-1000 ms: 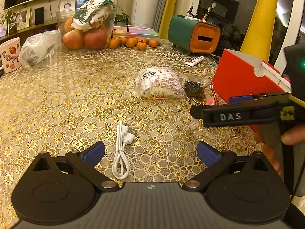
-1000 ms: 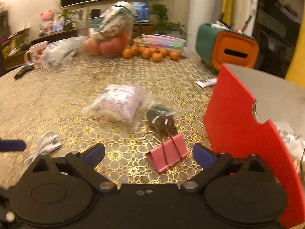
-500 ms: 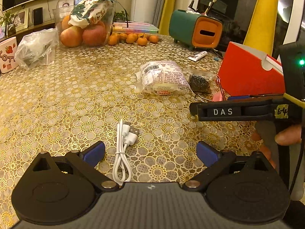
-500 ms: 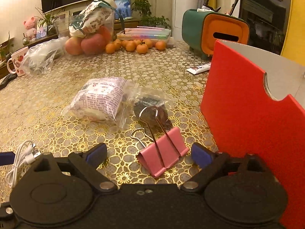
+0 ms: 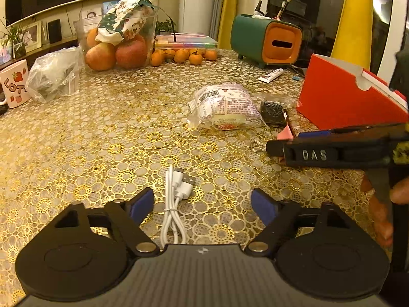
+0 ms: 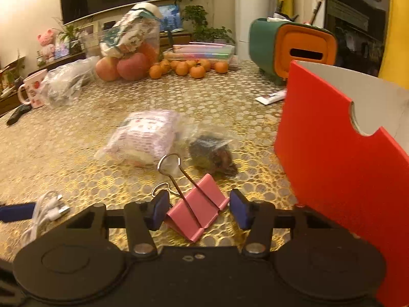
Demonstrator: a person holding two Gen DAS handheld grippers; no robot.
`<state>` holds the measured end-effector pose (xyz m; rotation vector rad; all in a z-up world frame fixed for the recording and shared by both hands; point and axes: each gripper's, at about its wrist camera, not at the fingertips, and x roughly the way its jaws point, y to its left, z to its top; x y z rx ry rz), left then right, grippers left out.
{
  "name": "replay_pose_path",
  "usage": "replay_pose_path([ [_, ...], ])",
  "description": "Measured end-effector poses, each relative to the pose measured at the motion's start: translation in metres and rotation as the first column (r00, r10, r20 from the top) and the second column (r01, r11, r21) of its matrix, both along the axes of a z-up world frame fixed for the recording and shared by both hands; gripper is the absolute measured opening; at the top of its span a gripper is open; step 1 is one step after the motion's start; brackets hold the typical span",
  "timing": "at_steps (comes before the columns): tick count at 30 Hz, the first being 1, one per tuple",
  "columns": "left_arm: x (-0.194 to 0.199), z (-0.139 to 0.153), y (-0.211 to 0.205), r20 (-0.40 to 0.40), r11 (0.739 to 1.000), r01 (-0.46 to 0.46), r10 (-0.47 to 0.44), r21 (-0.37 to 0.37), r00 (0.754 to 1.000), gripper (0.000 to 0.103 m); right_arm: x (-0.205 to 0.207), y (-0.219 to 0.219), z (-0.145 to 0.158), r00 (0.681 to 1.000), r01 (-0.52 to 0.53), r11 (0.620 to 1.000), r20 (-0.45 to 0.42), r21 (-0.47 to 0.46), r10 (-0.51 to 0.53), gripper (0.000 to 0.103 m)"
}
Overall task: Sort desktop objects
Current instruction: 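Grasp the white USB cable with left tool while right tool grasps pink binder clip, then lift the cable and binder clip with both tools toward the red shoebox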
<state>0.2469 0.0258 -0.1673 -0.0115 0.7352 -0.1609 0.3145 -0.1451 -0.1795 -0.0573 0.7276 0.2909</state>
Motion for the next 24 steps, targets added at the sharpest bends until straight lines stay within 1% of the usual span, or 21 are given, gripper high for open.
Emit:
replay_pose_path([
  [2,0.000,0.001,0.001,-0.002,1.000,-0.006,0.006,-0.003,1.000,0.078,-0.005,0.004,0.001,1.000,-0.023,1.000,-0.009,0.010,0.023,0.051],
  [4,0.000,0.001,0.001,-0.002,1.000,-0.012,0.012,0.013,1.000,0.072,-0.008,0.007,0.003,0.999,-0.035,0.999,-0.019,0.025,0.035,0.051],
  [5,0.000,0.001,0.001,0.001,1.000,-0.018,0.018,0.022,1.000,0.067,-0.009,0.007,0.003,0.999,-0.038,0.999,-0.025,0.032,0.039,0.051],
  [7,-0.001,0.001,0.003,0.005,0.999,-0.025,0.025,0.023,1.000,0.063,-0.012,0.008,0.004,0.998,-0.042,0.998,-0.035,0.039,0.043,0.051],
  [8,-0.001,0.001,0.004,0.007,0.999,-0.030,0.029,0.025,1.000,0.059,-0.013,0.008,0.005,0.998,-0.044,0.998,-0.039,0.042,0.045,0.051],
  [9,-0.001,0.001,0.004,0.009,0.999,-0.036,0.036,0.030,0.999,0.053,-0.014,0.008,0.006,0.998,-0.044,0.998,-0.039,0.043,0.046,0.051],
  [12,0.000,0.002,0.007,0.014,0.998,-0.060,0.059,0.031,0.998,0.043,-0.018,0.006,0.009,0.998,-0.042,0.998,-0.035,0.042,0.044,0.051],
  [13,0.000,0.002,0.007,0.015,0.997,-0.062,0.062,0.033,0.998,0.041,-0.018,0.005,0.010,0.999,-0.041,0.998,-0.034,0.046,0.043,0.051],
  [15,0.001,0.002,0.008,0.015,0.997,-0.063,0.062,0.044,0.998,0.033,-0.020,0.003,0.012,0.999,-0.039,0.998,-0.032,0.047,0.041,0.050],
  [17,0.002,0.003,0.009,0.014,0.997,-0.058,0.058,0.045,0.998,0.030,-0.022,0.001,0.014,0.999,-0.040,0.998,-0.030,0.048,0.042,0.050],
  [20,0.002,0.003,0.009,0.008,0.998,-0.047,0.046,0.040,0.999,0.019,-0.026,-0.001,0.016,0.999,-0.044,0.998,-0.023,0.040,0.045,0.050],
  [24,0.001,0.005,0.005,0.004,0.999,-0.032,0.032,0.036,0.999,0.017,-0.028,-0.006,0.020,0.999,-0.040,0.998,-0.022,0.051,0.041,0.050],
])
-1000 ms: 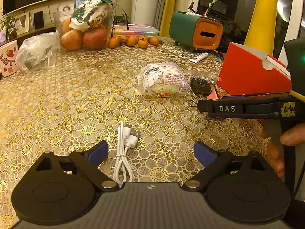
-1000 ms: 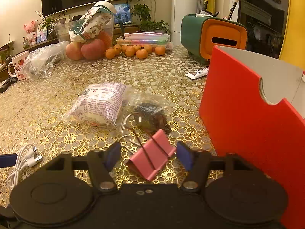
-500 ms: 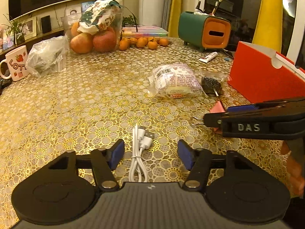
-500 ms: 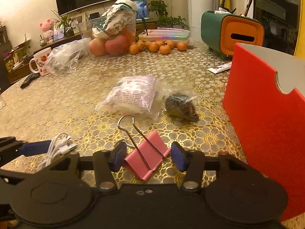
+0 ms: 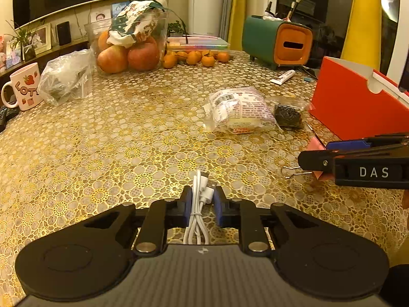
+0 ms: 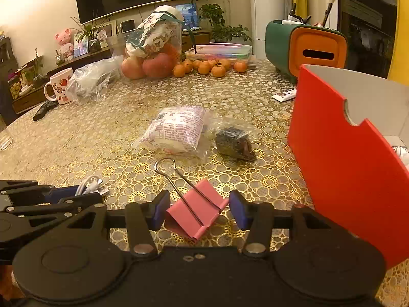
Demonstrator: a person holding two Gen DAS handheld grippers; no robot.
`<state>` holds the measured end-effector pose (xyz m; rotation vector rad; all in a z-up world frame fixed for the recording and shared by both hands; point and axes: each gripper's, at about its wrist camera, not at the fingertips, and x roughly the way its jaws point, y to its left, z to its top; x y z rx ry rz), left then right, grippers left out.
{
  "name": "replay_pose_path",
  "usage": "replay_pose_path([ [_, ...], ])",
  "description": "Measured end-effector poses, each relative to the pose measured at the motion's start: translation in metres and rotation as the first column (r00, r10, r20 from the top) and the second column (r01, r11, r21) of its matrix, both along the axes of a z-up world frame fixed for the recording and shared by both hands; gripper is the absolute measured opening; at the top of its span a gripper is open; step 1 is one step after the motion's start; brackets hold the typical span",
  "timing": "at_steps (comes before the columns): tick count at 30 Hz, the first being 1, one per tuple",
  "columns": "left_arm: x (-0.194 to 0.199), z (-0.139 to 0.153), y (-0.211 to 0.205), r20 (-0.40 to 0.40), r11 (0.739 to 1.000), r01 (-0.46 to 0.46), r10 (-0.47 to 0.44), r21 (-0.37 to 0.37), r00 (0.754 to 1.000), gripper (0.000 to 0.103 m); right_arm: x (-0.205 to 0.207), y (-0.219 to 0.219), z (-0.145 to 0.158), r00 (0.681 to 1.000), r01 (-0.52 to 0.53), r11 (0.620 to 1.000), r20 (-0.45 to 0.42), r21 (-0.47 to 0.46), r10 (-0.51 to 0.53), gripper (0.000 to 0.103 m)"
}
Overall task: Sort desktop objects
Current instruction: 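Lift the cable and binder clip with both tools toward the red shoebox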
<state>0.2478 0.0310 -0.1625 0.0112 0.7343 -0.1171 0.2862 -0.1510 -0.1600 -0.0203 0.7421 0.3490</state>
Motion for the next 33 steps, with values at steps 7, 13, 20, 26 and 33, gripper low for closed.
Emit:
replay_pose_path([
  [7,-0.002,0.014,-0.006,-0.010,0.998,-0.005,0.005,-0.065,1.000,0.017,-0.005,-0.008,0.012,1.000,0.003,1.000,0.011,0.023,-0.003,0.050],
  [13,-0.008,0.036,-0.023,0.027,0.998,0.032,-0.030,-0.062,0.999,0.013,-0.013,-0.020,0.029,1.000,0.007,0.999,0.030,0.040,-0.008,0.050],
  [20,-0.011,0.036,-0.028,0.007,0.998,0.031,-0.030,-0.054,1.000,0.013,-0.023,-0.038,0.039,0.998,0.026,0.999,0.048,0.038,-0.027,0.050],
  [26,-0.014,0.030,-0.032,-0.013,0.996,0.089,-0.089,-0.003,0.996,0.040,-0.029,-0.042,0.039,0.999,0.010,0.999,0.045,0.032,-0.012,0.050],
  [33,-0.004,0.021,-0.027,-0.010,0.992,0.129,-0.129,-0.006,0.992,0.076,-0.030,-0.043,0.033,1.000,0.009,1.000,0.030,0.027,-0.010,0.050],
])
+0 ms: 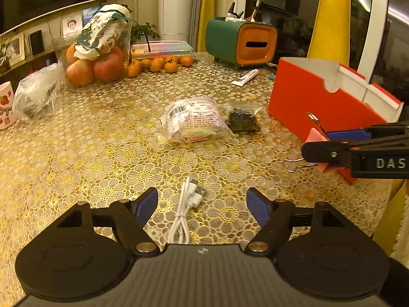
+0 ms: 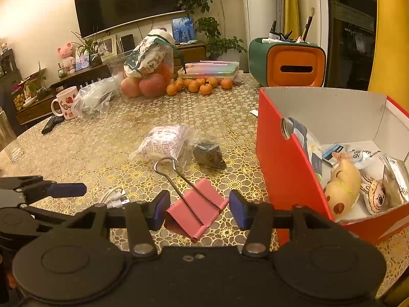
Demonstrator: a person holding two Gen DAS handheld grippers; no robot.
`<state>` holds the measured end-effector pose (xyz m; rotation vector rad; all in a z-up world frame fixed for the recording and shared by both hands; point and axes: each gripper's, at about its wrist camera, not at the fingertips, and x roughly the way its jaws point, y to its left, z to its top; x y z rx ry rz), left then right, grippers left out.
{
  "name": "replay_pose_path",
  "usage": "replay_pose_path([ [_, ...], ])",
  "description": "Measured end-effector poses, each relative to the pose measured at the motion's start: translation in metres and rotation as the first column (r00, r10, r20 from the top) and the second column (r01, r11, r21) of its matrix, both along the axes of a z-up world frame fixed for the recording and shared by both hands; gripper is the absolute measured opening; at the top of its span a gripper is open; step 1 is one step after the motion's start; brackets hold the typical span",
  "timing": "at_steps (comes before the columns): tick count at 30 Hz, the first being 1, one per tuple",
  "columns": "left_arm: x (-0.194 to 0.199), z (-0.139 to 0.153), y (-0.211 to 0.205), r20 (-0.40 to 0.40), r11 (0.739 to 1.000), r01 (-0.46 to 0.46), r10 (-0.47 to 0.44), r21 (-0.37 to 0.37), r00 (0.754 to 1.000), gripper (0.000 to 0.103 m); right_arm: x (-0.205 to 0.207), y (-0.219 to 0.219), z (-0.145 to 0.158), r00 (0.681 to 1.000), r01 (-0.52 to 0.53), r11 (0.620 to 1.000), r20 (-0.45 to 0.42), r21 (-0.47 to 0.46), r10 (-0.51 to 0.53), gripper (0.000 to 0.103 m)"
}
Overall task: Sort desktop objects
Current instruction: 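Lift the cable and binder clip with both tools toward the red shoebox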
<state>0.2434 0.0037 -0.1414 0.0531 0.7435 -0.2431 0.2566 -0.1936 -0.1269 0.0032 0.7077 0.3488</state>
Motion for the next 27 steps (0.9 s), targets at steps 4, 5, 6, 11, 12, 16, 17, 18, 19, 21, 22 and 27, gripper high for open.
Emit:
replay_pose_path([
  [4,0.012,-0.011,0.002,-0.028,1.000,0.018,-0.017,0.021,0.999,0.076,0.001,0.001,-0.004,1.000,-0.001,1.000,-0.010,-0.011,0.001,0.050],
  [5,0.015,-0.014,0.003,-0.038,1.000,0.020,-0.020,0.020,0.999,0.076,0.002,0.001,-0.004,1.000,-0.001,1.000,-0.012,-0.013,0.001,0.050],
  [6,0.017,-0.017,0.004,-0.047,1.000,0.021,-0.021,0.015,0.999,0.076,0.002,0.000,-0.005,1.000,-0.001,1.000,-0.013,-0.016,0.001,0.050],
  [11,0.021,-0.021,0.008,-0.048,1.000,0.014,-0.013,0.015,0.999,0.054,0.005,0.002,-0.006,1.000,-0.002,1.000,-0.018,-0.020,0.002,0.050],
  [12,0.022,-0.020,0.008,-0.046,1.000,0.013,-0.012,0.021,0.999,0.044,0.005,0.002,-0.006,1.000,-0.003,1.000,-0.019,-0.022,0.003,0.050],
  [16,0.022,-0.018,0.012,-0.060,1.000,0.008,-0.008,0.000,0.998,0.018,0.005,0.003,-0.005,1.000,-0.006,1.000,-0.022,-0.022,0.006,0.050],
  [17,0.021,-0.017,0.011,-0.061,1.000,0.010,-0.010,0.004,0.998,0.017,0.004,0.003,-0.005,1.000,-0.006,1.000,-0.022,-0.022,0.006,0.050],
  [18,0.019,-0.017,0.009,-0.058,1.000,0.011,-0.010,0.016,0.998,0.017,0.003,0.002,-0.004,1.000,-0.007,1.000,-0.023,-0.021,0.006,0.050],
  [19,0.018,-0.016,0.008,-0.053,1.000,0.010,-0.009,0.022,0.999,0.017,0.003,0.002,-0.004,1.000,-0.008,1.000,-0.023,-0.021,0.007,0.050],
  [21,0.016,-0.012,0.008,-0.049,1.000,0.005,-0.005,0.008,0.999,0.017,0.001,0.002,-0.002,1.000,-0.008,1.000,-0.021,-0.024,0.008,0.050],
  [22,0.015,-0.009,0.008,-0.048,1.000,0.003,-0.003,-0.003,0.999,0.017,0.000,0.001,-0.001,1.000,-0.009,1.000,-0.019,-0.024,0.008,0.050],
  [27,0.009,0.012,0.002,-0.043,0.999,0.001,-0.003,-0.051,0.999,0.010,-0.005,-0.007,0.009,1.000,-0.002,1.000,-0.006,-0.014,0.002,0.050],
])
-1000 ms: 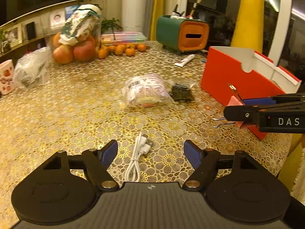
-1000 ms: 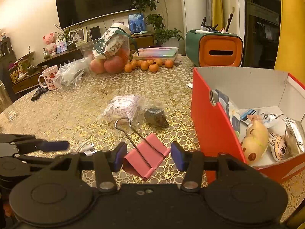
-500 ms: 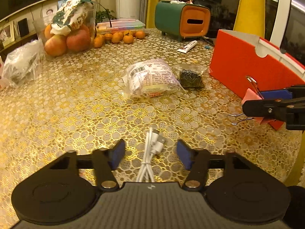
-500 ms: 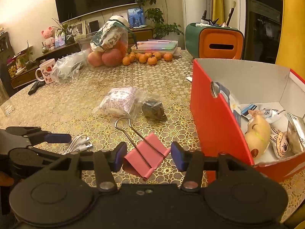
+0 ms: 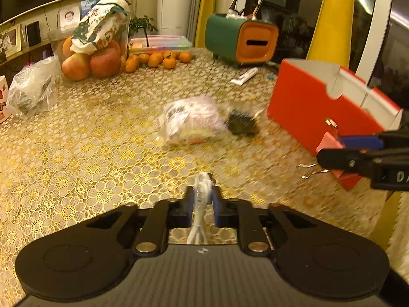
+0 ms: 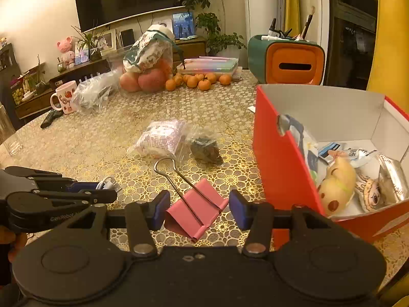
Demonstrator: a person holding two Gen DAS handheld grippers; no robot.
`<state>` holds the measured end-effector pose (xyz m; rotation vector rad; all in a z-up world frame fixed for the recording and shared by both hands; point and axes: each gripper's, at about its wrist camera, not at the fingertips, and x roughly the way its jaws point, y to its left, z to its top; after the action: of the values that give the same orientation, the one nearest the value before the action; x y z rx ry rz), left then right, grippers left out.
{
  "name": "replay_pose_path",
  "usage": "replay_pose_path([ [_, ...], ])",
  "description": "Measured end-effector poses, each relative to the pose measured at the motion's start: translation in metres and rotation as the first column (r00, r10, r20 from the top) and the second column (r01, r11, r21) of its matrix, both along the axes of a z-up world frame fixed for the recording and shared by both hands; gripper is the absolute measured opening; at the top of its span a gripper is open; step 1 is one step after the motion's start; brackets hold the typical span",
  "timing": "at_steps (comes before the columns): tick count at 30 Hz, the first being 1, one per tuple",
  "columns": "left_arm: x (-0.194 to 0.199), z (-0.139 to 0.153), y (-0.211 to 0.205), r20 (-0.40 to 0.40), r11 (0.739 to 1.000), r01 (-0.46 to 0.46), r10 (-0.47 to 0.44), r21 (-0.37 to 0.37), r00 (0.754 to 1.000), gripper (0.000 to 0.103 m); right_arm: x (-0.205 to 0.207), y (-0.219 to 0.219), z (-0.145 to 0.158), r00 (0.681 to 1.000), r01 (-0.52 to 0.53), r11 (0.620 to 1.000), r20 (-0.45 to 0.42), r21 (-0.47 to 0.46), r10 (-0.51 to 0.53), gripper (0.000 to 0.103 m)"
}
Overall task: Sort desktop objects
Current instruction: 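Lift the cable and binder clip with both tools toward the red shoebox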
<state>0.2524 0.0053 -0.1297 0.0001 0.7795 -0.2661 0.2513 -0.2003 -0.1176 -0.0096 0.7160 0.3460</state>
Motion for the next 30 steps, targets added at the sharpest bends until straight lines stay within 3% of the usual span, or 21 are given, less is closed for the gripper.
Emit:
replay_pose_path([
  [6,-0.009,0.017,-0.020,0.027,1.000,0.027,-0.028,0.010,0.999,0.010,-0.010,-0.011,0.014,1.000,0.001,1.000,0.030,-0.001,-0.001,0.050],
  [17,-0.023,0.059,-0.041,0.074,0.998,0.045,-0.042,-0.047,0.996,0.009,-0.024,-0.036,0.042,0.998,0.011,0.999,0.062,0.051,-0.014,0.050],
  [30,-0.017,0.105,-0.103,0.126,0.982,0.161,-0.148,-0.100,0.981,0.009,-0.030,-0.091,0.072,0.989,0.078,0.996,0.123,0.043,-0.082,0.050],
])
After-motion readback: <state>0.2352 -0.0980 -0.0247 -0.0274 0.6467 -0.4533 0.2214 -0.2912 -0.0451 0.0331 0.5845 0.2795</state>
